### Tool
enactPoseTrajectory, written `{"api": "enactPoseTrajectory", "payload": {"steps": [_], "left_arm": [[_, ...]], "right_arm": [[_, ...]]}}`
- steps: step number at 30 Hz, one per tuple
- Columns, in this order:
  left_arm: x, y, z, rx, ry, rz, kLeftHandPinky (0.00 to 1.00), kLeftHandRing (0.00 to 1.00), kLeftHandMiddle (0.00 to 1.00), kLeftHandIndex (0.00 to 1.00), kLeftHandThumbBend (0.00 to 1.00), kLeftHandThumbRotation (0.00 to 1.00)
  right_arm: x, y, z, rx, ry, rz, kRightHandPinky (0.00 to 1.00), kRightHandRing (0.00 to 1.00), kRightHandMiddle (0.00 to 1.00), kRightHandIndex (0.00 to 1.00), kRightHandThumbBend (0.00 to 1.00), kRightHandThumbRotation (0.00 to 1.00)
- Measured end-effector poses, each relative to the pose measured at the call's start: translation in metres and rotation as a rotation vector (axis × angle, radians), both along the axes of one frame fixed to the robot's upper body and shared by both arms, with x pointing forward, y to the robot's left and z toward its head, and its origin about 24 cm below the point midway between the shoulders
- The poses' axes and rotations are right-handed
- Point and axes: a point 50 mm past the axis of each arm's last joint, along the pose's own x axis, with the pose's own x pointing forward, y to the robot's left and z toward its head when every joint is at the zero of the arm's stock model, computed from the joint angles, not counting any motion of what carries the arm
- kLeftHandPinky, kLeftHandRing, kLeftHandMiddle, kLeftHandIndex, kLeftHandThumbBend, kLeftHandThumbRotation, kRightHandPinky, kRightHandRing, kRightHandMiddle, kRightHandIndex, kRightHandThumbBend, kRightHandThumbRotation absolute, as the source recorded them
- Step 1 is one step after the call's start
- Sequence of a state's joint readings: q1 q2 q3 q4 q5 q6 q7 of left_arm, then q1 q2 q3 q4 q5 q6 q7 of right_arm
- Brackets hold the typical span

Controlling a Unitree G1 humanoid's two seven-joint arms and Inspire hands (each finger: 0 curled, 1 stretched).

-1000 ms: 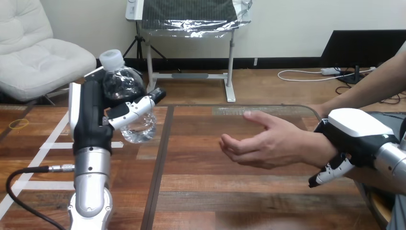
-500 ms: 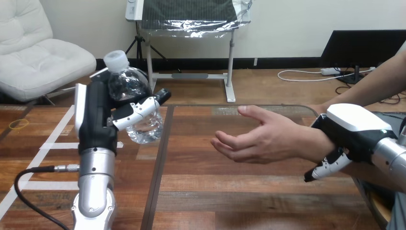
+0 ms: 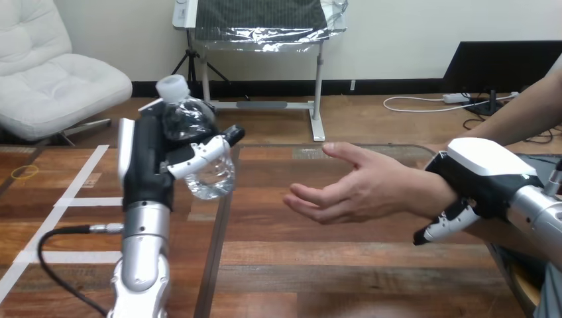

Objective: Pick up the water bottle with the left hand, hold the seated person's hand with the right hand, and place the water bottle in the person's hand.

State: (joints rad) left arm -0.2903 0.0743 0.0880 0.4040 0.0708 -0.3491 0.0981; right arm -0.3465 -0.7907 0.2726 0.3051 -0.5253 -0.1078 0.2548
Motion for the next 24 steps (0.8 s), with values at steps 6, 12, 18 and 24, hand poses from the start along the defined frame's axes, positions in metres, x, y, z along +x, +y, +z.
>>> {"api": "enactPoseTrajectory", "payload": {"steps": [6, 12, 18, 24], "left_arm": [[0.005, -0.005, -0.004, -0.011, 0.014, -0.018, 0.30, 0.35, 0.39, 0.40, 0.64, 0.00], [0.010, -0.011, -0.010, -0.028, 0.030, -0.040, 0.30, 0.35, 0.40, 0.41, 0.63, 0.00], [0.014, -0.019, -0.016, -0.050, 0.047, -0.064, 0.32, 0.36, 0.41, 0.42, 0.64, 0.00], [0.018, -0.027, -0.022, -0.075, 0.069, -0.080, 0.33, 0.38, 0.42, 0.42, 0.66, 0.00]], "right_arm": [[0.002, 0.005, 0.002, 0.017, -0.011, 0.009, 0.17, 0.23, 0.29, 0.32, 0.84, 0.17], [0.005, 0.012, 0.005, 0.037, -0.024, 0.023, 0.17, 0.22, 0.29, 0.32, 0.84, 0.17], [0.008, 0.020, 0.007, 0.054, -0.034, 0.028, 0.17, 0.23, 0.30, 0.33, 0.83, 0.18], [0.012, 0.028, 0.009, 0.066, -0.047, 0.040, 0.18, 0.24, 0.31, 0.34, 0.84, 0.20]]}}
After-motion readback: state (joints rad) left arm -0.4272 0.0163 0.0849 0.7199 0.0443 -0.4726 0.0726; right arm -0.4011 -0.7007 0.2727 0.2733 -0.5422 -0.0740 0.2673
